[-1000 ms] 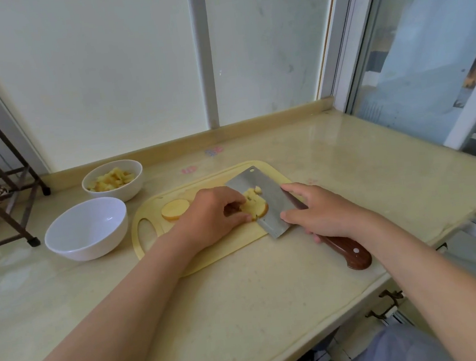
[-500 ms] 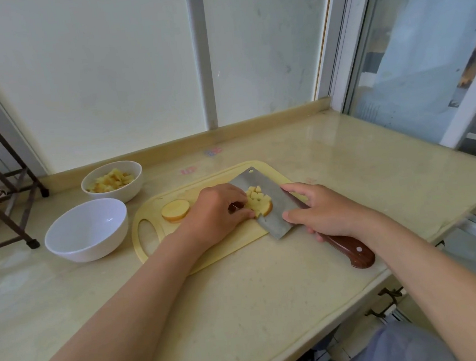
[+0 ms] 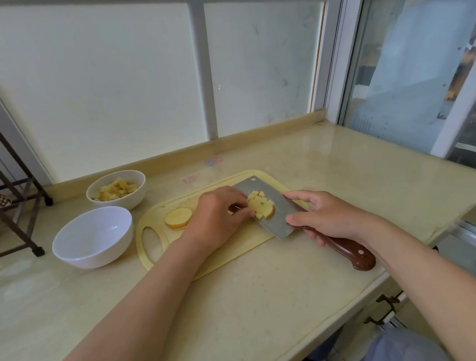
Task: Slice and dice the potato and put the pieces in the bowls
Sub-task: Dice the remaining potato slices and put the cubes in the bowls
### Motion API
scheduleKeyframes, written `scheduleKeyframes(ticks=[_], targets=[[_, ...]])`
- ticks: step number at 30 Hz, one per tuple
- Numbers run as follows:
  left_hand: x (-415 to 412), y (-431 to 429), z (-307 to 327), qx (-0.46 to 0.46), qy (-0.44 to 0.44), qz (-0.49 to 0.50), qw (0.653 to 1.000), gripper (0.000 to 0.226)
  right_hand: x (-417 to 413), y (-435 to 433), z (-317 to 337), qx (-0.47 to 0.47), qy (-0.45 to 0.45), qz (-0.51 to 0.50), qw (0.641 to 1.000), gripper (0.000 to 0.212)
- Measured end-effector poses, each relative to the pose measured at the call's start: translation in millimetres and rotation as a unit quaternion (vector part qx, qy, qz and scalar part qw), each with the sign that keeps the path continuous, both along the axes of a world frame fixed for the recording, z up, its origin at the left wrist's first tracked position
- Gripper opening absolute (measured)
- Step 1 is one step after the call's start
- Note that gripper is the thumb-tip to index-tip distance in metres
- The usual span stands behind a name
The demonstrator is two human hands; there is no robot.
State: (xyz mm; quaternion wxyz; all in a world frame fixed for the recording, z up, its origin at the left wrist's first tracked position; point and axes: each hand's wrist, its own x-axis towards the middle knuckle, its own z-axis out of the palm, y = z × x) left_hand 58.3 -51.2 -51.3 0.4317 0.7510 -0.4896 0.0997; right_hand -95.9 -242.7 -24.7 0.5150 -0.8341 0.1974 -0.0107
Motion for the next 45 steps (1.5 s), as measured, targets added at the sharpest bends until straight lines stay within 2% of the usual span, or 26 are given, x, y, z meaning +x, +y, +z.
scheduleKeyframes(ticks=[6, 9, 13, 16, 18, 26, 28, 31, 33, 36, 41, 45], targets=[[-1.2, -1.1, 1.0, 0.006, 0.0, -0.001, 1.0, 0.015, 0.7, -2.0, -1.7, 0.005, -0.002, 0.006, 1.0, 0.064], [-1.0, -0.4, 3.2, -0.004, 0.03, 0.007, 1.0, 0.013, 1.1, -3.6, -3.0, 0.017, -0.005, 0.002, 1.0, 0.064], [0.8, 2.5, 8.7, -0.048, 0.085, 0.087, 0.991, 0.007, 2.8, -5.5, -3.3, 0.037, -0.007, -0.009, 0.999, 0.061], [-0.7, 6.0, 17.8, -0.073, 0.144, 0.13, 0.978, 0.011, 3.4, -6.7, -1.9, 0.05, -0.009, -0.005, 0.999, 0.062], [-5.0, 7.3, 26.2, -0.092, 0.173, 0.127, 0.972, 0.012, 3.7, -6.6, 0.1, 0.055, -0.007, -0.004, 0.998, 0.06], [2.1, 22.7, 64.7, -0.135, 0.178, 0.105, 0.969, 0.025, 18.1, 0.7, 24.9, 0.114, -0.025, -0.018, 0.993, 0.05], [10.9, 32.0, 73.4, -0.105, 0.156, 0.105, 0.977, 0.034, 30.6, 12.9, 36.0, 0.127, -0.035, 0.001, 0.991, 0.047], [27.6, 50.6, 80.9, 0.035, 0.084, 0.131, 0.987, 0.081, 56.0, 38.6, 50.2, 0.134, -0.046, 0.043, 0.989, 0.042], [39.6, 67.8, 86.0, 0.107, 0.054, 0.163, 0.979, 0.106, 75.4, 56.9, 57.4, 0.131, -0.044, 0.073, 0.988, 0.038], [57.4, 96.8, 94.6, 0.177, 0.054, 0.206, 0.961, 0.127, 106.6, 83.7, 68.8, 0.127, -0.037, 0.11, 0.985, 0.034], [81.7, 139.7, 93.8, 0.216, 0.097, 0.265, 0.935, 0.138, 156.7, 121.7, 84.9, 0.112, -0.014, 0.148, 0.982, 0.03], [93.2, 150.0, 86.8, 0.217, 0.122, 0.291, 0.924, 0.131, 183.7, 139.2, 88.3, 0.082, -0.001, 0.175, 0.981, 0.038]])
